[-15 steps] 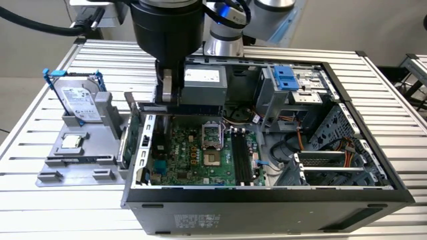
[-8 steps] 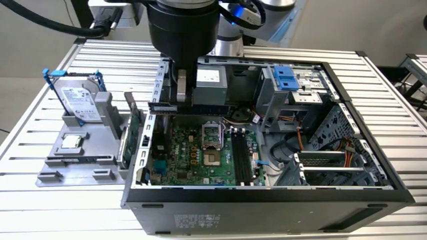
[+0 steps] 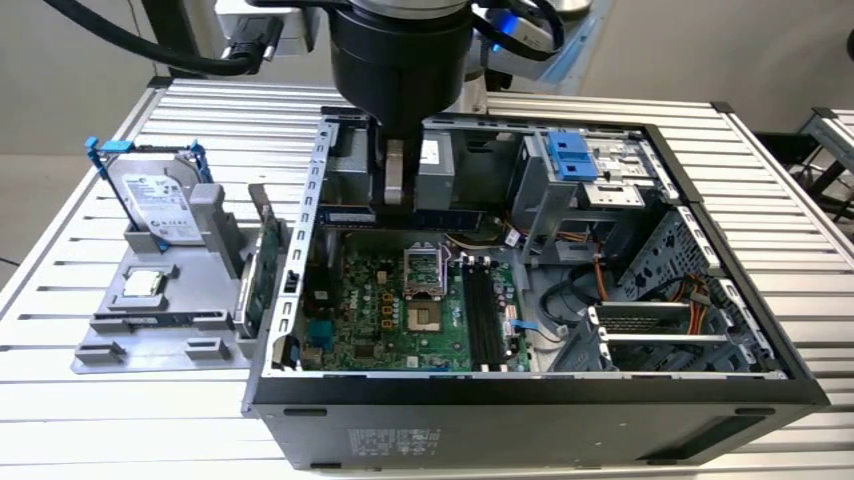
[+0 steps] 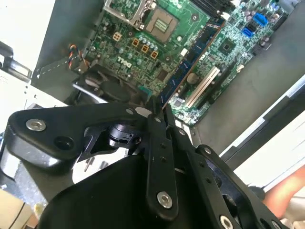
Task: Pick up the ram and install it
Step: 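Pick up the ram and move it above insertion slot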
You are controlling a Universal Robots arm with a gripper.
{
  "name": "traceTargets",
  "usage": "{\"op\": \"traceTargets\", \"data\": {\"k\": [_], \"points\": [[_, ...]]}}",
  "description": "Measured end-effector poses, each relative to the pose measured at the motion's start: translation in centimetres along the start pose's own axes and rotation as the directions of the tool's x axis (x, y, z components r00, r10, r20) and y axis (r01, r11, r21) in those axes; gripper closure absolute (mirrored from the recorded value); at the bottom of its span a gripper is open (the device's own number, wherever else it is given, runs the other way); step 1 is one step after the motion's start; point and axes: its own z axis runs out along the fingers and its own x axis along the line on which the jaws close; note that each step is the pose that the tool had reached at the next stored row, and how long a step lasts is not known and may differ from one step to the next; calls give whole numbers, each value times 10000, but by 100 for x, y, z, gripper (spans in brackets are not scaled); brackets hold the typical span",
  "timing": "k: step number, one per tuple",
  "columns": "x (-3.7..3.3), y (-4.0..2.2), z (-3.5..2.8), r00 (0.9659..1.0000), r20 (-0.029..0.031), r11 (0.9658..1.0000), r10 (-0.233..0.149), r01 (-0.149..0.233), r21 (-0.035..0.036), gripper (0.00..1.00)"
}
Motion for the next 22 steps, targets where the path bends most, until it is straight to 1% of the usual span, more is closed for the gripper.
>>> {"op": "traceTargets", "data": {"k": [8,11,14,22], "points": [[-2,-151,-4,10000,0,10000,0,0,0,100],[-3,-217,-6,10000,0,10000,0,0,0,100],[-5,-304,-8,10000,0,10000,0,0,0,100],[-9,-576,-16,10000,0,10000,1,-1,0,100]]}}
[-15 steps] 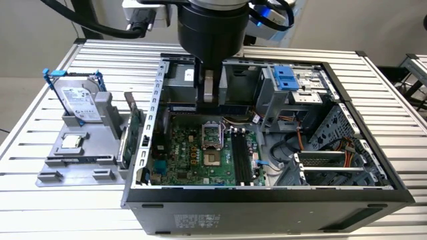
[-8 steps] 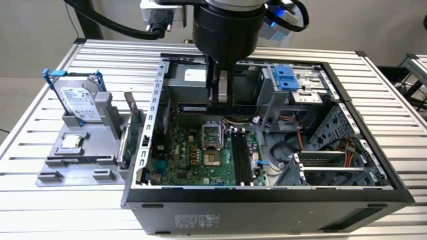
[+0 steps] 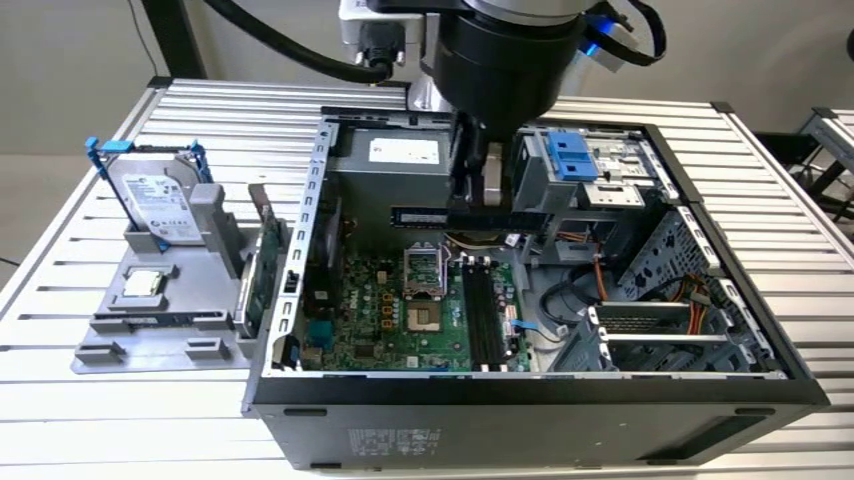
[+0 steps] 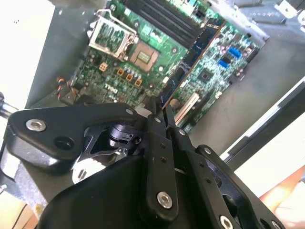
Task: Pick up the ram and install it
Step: 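Pick up the ram and move it above insertion slot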
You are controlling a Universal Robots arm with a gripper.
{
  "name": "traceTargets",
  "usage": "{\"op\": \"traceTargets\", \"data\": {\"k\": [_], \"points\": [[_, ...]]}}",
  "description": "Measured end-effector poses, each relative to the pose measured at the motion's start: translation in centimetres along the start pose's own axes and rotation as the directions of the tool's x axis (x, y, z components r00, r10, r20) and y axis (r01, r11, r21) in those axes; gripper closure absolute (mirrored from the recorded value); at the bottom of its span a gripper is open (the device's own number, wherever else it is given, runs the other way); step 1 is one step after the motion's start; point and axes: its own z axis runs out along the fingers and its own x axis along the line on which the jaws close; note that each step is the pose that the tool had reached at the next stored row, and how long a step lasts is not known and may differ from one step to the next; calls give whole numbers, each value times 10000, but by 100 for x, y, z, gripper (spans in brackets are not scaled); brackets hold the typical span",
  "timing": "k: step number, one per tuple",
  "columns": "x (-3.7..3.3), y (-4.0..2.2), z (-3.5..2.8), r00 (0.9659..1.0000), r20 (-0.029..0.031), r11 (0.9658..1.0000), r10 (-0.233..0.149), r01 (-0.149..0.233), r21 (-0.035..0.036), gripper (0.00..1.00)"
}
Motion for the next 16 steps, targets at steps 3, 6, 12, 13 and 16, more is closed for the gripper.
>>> {"op": "traceTargets", "data": {"k": [3,6,12,13,16], "points": [[-1,-94,-2,10000,1,10000,-1,1,0,100],[-3,-188,-5,10000,0,10000,0,0,0,100],[-6,-371,-10,10000,0,10000,0,0,0,100],[-7,-399,-11,10000,1,10000,-1,1,0,100],[-8,-483,-13,10000,-1,10000,0,0,0,100]]}}
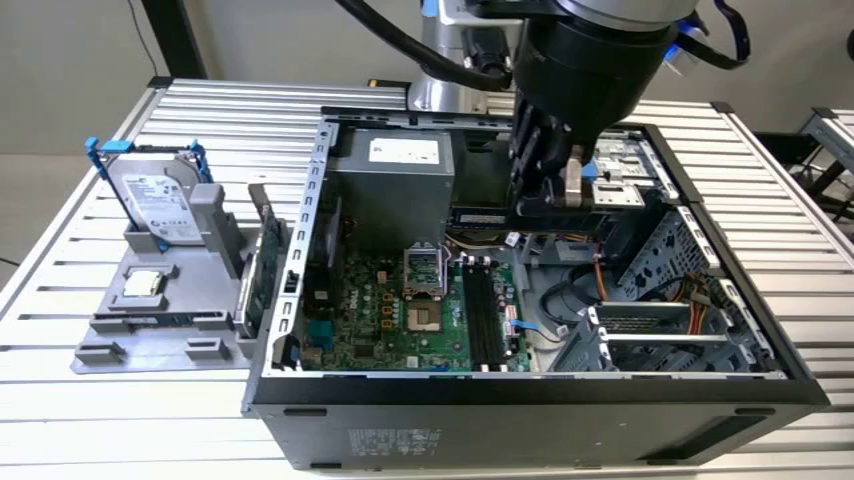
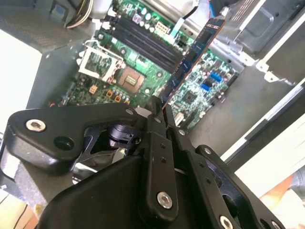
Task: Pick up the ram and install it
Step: 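Pick up the ram and move it above insertion slot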
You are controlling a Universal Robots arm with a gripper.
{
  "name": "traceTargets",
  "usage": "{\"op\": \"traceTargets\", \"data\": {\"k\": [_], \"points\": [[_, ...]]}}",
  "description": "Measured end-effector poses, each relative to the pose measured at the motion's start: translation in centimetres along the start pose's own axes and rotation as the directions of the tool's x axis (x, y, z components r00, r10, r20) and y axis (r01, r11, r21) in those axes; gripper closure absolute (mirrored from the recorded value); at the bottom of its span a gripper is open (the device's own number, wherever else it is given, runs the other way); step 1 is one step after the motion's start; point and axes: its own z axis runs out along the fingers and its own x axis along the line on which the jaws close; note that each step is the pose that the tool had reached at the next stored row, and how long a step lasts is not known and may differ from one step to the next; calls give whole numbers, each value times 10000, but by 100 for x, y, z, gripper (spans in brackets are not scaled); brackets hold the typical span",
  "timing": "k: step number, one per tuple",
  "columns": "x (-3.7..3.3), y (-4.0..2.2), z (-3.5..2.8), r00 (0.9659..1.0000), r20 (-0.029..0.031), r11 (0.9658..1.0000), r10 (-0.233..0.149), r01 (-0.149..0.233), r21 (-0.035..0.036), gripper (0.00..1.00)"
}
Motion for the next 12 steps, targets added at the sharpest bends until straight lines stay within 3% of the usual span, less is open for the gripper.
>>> {"op": "traceTargets", "data": {"k": [4,12], "points": [[-5,-76,0,10000,2,10000,21,-21,2,100],[-30,-124,2,10000,1,10000,26,-26,2,100]]}}
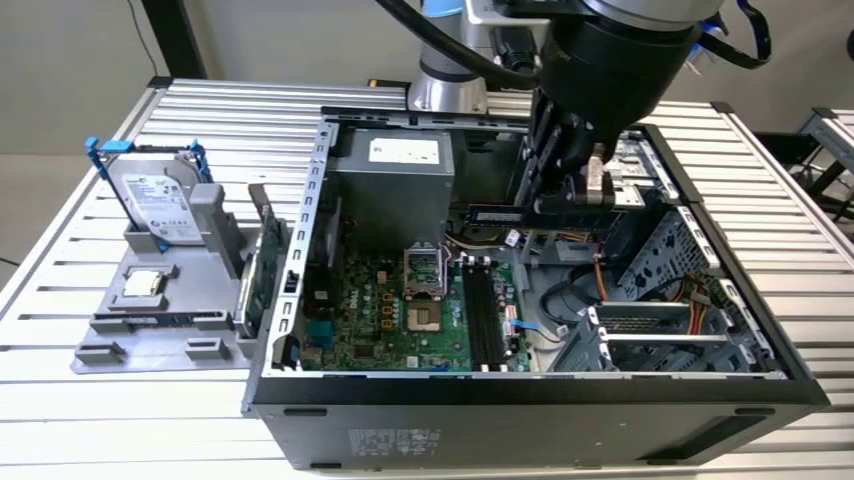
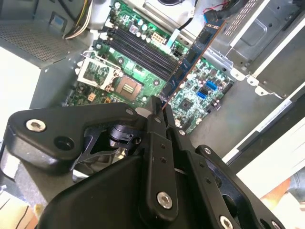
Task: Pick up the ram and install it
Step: 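Pick up the ram and move it above insertion slot, then insert the ram into the slot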
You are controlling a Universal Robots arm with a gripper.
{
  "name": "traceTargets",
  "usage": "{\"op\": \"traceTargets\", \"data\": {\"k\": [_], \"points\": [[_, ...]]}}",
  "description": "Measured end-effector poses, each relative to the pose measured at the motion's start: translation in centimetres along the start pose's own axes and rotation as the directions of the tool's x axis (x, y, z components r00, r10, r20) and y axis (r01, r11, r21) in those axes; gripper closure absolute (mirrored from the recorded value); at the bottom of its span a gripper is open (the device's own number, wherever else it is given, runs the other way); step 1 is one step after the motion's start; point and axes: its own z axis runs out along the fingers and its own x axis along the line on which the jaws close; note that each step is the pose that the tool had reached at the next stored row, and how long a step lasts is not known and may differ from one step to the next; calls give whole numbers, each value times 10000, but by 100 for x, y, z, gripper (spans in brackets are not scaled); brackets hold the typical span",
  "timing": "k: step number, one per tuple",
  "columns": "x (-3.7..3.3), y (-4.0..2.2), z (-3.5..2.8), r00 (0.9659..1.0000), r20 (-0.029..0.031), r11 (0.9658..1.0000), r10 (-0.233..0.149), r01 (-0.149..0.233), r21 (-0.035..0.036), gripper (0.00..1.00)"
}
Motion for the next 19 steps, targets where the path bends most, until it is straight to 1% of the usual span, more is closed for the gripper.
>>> {"op": "traceTargets", "data": {"k": [13,16,19], "points": [[-1,-1,0,10000,1,10000,25,-25,2,100],[-1,-1,0,9996,9,9996,273,-273,20,100],[-1,-1,0,9980,20,9980,631,-631,45,100]]}}
